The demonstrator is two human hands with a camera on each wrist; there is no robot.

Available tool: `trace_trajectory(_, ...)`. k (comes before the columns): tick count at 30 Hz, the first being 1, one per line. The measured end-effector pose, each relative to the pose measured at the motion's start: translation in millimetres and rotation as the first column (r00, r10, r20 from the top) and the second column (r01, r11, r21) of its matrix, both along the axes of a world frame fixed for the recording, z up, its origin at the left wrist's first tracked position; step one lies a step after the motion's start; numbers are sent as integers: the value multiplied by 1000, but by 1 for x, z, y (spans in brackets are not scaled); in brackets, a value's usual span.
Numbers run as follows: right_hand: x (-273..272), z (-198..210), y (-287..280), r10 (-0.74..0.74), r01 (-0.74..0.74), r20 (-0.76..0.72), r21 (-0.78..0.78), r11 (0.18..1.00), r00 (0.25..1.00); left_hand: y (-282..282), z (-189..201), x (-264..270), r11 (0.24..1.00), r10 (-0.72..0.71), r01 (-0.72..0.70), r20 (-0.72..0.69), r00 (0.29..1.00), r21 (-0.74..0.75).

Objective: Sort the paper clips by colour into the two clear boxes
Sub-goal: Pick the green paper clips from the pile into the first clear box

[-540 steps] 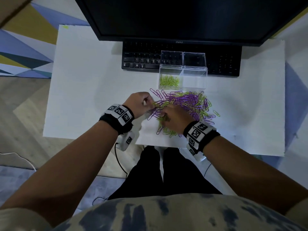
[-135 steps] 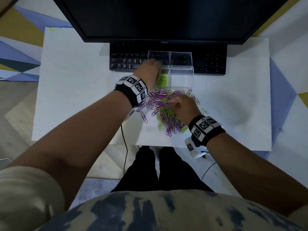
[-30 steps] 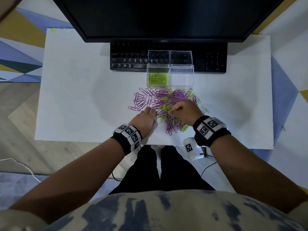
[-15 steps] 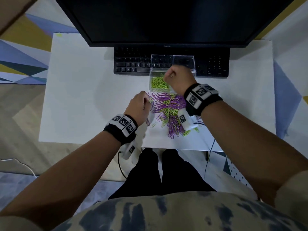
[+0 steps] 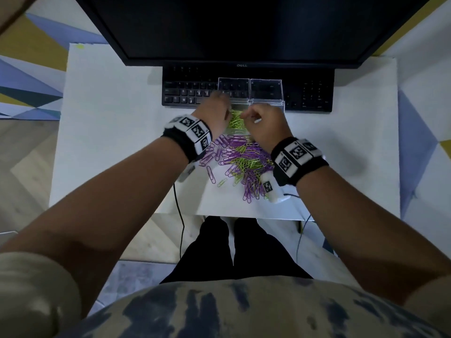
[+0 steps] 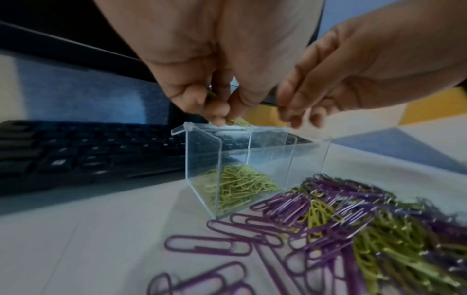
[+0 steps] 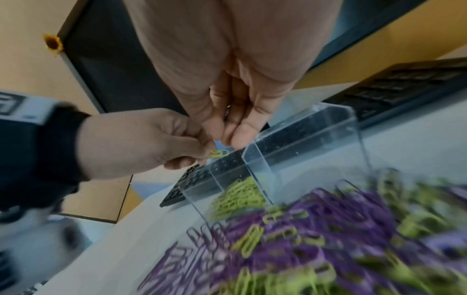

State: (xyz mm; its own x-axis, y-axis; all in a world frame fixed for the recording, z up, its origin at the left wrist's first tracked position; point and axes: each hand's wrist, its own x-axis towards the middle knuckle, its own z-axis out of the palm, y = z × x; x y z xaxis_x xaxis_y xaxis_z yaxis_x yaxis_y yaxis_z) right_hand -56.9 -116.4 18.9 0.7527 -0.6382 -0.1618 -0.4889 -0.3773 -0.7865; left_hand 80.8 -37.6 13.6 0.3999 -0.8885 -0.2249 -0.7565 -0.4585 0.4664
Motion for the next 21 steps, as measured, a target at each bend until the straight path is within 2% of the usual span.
trace_trajectory(2,-17,-7,8,-12,12,-18,5,1000,1000,-13,-1,-2,994,-73,67,55,996,91)
trace_trajectory(4,-31,-17,17,20,-15,-121,41,999,992,-20,-3,-6,979,-140,119,119,983,163)
trace_trajectory(6,-40,-29,27,77,-68,-227,47,997,971,-20,-6,-9,971,-194,170,146,970,166)
trace_trajectory(10,-44,-42,46,149,-174,-361,-37,984,921,4,-9,-12,979,-196,203,188,962,-18)
trace_trajectory(12,-43,-46,54,167,-224,-423,-89,970,891,25,-10,-21,984,-108,130,163,981,-125)
trace_trajectory(13,-42,-47,56,166,-233,-437,-103,967,884,38,-10,-28,988,-69,84,121,990,-126)
trace_trajectory(15,-40,-51,59,148,-220,-443,-116,969,884,63,-17,-42,999,-34,34,39,999,7)
trace_trajectory(18,-38,-54,60,126,-198,-437,-123,972,890,91,-33,-60,972,-67,72,-33,997,222)
trace_trajectory(21,-38,-53,59,94,-141,-400,-90,986,912,106,-47,-75,960,-37,58,-81,996,275)
